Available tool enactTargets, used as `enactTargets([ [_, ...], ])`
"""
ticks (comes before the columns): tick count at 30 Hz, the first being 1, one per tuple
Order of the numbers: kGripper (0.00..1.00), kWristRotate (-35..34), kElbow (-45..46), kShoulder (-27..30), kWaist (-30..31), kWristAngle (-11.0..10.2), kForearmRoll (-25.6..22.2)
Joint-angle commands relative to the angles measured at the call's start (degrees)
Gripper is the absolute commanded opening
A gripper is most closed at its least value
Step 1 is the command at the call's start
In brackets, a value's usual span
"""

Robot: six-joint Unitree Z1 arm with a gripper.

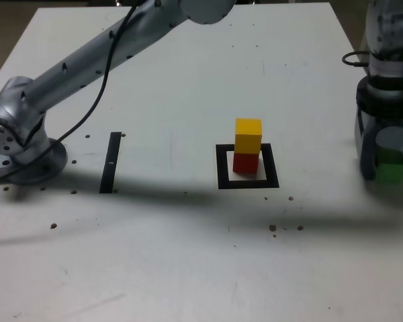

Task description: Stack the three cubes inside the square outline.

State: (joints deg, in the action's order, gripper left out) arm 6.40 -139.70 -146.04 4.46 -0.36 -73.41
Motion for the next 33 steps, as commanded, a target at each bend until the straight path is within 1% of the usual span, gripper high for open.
enactTargets([
  [1,0.31,-0.07,0.17,1.12,0.12,-0.16,-0.46],
  [6,0.31,-0.07,1.58,3.95,0.18,-0.55,-1.79],
  [11,0.31,-0.22,4.62,8.17,0.2,-1.02,-3.77],
  [17,0.3,-0.97,10.35,15.5,0.2,-1.22,-7.28],
  [21,0.3,-1.28,14.71,20.33,0.19,-1.17,-8.77],
  [27,0.3,-1.92,22.67,27.1,0.19,-1.24,-8.72],
  [33,0.3,-2.93,32.39,33.83,0.19,-1.42,-6.99],
])
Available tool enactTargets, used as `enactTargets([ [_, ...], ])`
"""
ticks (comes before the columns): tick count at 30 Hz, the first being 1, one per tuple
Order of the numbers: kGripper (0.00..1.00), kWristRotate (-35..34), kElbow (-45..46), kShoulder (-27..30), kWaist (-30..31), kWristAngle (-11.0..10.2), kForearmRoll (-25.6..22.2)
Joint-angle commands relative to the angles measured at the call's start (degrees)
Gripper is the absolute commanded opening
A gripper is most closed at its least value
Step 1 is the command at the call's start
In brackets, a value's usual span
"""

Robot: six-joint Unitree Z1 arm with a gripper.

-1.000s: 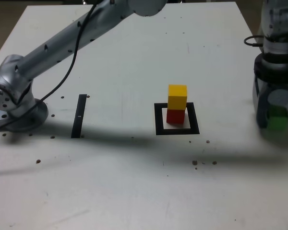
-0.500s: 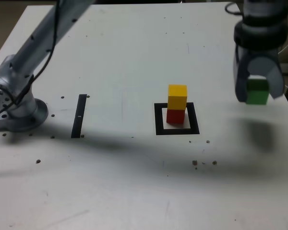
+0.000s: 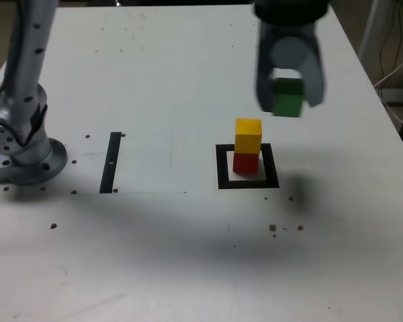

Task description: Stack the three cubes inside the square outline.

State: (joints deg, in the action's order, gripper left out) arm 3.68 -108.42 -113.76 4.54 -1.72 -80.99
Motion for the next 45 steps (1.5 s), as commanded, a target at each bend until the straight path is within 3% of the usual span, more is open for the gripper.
enactTargets([
  [1,0.3,-0.37,2.45,2.39,0.12,-0.04,1.08],
  [11,0.3,-1.4,12.28,6.97,-0.39,1.34,6.02],
  [36,0.31,-1.39,17.01,4.68,-1.65,2.17,10.7],
  [38,0.39,-1.3,17.1,4.58,-1.74,2.09,10.82],
  [43,0.9,-1.04,17.65,4.39,-1.95,1.91,11.15],
  [45,0.98,-1.04,17.92,4.42,-2.06,1.91,11.21],
])
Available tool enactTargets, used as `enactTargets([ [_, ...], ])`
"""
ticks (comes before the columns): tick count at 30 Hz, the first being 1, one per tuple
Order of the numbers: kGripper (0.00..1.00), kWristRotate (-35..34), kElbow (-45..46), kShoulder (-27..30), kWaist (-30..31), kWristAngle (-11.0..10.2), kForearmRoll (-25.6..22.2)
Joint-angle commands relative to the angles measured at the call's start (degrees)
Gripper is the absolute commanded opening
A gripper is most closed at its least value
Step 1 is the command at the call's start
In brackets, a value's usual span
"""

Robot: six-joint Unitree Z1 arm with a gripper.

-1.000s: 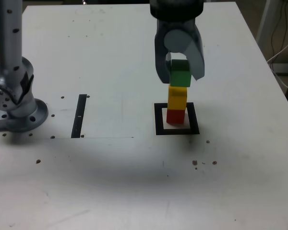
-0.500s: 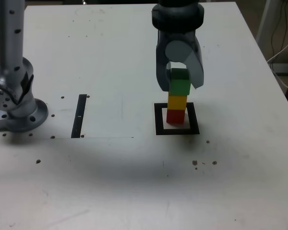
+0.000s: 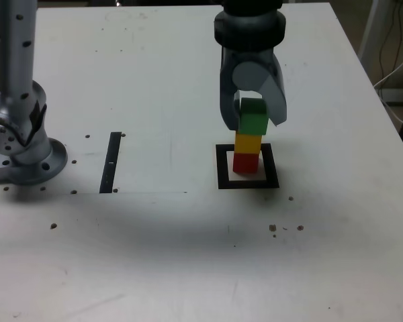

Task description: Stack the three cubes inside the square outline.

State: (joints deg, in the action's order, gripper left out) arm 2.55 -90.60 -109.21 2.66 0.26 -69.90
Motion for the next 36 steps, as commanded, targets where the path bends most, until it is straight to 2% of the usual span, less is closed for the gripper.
enactTargets([
  [1,0.99,0.09,0.23,-0.1,-0.24,-0.06,0.13],
  [9,0.99,0.0,0.9,0.64,-0.38,-0.33,0.3],
  [16,1.0,-0.68,2.02,4.06,-0.38,-2.47,0.47],
  [20,1.0,-1.49,3.77,6.56,-0.38,-3.01,0.45],
  [36,1.0,-5.41,19.53,18.92,-1.41,-3.67,0.0],
])
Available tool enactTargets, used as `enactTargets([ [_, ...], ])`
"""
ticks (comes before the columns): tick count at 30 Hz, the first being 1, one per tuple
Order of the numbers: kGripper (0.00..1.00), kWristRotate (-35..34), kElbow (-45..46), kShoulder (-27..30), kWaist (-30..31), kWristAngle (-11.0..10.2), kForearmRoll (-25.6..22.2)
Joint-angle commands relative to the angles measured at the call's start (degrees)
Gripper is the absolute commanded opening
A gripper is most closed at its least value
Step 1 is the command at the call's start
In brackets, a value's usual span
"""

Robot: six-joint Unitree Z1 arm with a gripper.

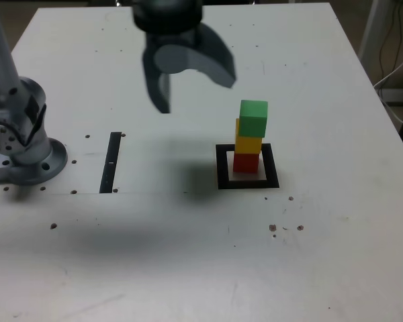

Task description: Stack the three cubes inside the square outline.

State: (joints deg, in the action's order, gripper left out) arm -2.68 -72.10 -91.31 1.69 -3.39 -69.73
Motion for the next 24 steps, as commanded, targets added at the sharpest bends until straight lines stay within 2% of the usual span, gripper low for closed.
enactTargets([
  [1,1.0,-0.23,2.08,1.64,-0.77,0.01,-0.21],
  [11,1.0,0.65,16.59,8.27,-4.49,0.12,2.83],
  [24,1.0,1.18,26.41,7.69,-4.59,0.33,10.22],
])
